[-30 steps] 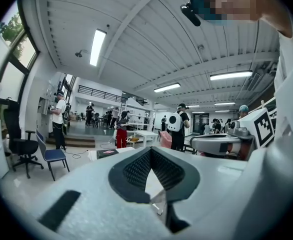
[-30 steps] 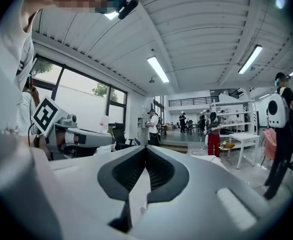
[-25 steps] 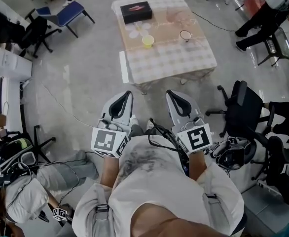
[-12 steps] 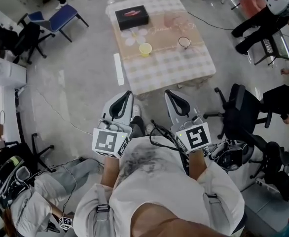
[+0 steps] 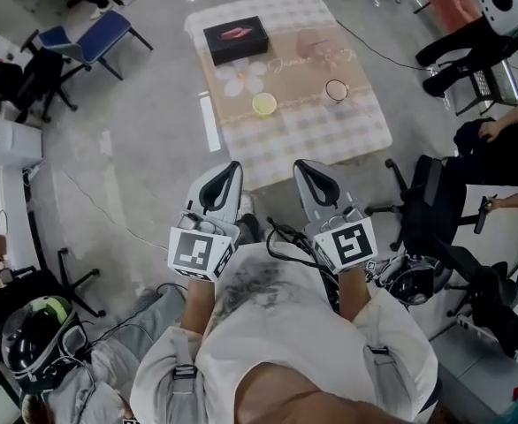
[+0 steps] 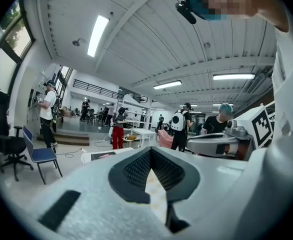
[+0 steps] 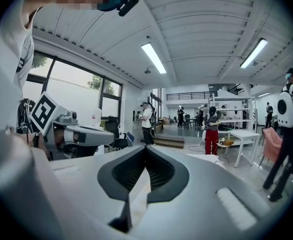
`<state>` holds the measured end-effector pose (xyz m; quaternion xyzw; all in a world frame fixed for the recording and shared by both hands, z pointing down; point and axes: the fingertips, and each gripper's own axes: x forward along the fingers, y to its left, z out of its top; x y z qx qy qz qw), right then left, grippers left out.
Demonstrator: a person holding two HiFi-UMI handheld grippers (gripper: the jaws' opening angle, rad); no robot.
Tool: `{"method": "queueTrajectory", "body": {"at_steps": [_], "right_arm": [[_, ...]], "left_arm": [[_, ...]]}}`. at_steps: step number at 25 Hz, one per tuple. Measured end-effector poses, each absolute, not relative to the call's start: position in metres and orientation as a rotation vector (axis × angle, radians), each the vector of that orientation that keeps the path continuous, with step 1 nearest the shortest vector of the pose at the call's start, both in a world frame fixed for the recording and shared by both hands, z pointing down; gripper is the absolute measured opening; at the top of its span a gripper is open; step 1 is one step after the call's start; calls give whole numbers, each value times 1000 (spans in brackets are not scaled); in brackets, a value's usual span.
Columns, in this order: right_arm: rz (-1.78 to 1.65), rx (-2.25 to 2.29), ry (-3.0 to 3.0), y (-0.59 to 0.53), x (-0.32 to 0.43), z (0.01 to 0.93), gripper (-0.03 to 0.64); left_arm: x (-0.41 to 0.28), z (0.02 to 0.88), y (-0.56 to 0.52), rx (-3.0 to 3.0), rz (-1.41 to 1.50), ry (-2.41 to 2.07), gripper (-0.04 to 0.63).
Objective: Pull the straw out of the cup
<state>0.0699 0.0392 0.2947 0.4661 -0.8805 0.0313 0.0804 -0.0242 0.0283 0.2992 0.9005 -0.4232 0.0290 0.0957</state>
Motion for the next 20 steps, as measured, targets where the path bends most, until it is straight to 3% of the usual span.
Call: {"method": "queueTrajectory", "body": {"at_steps": [20], "right_arm": [[82,1473,-2558,-58,39,308,9]], "left_arm": [[-54,326,-67,2672,91,-1117,3]]}}
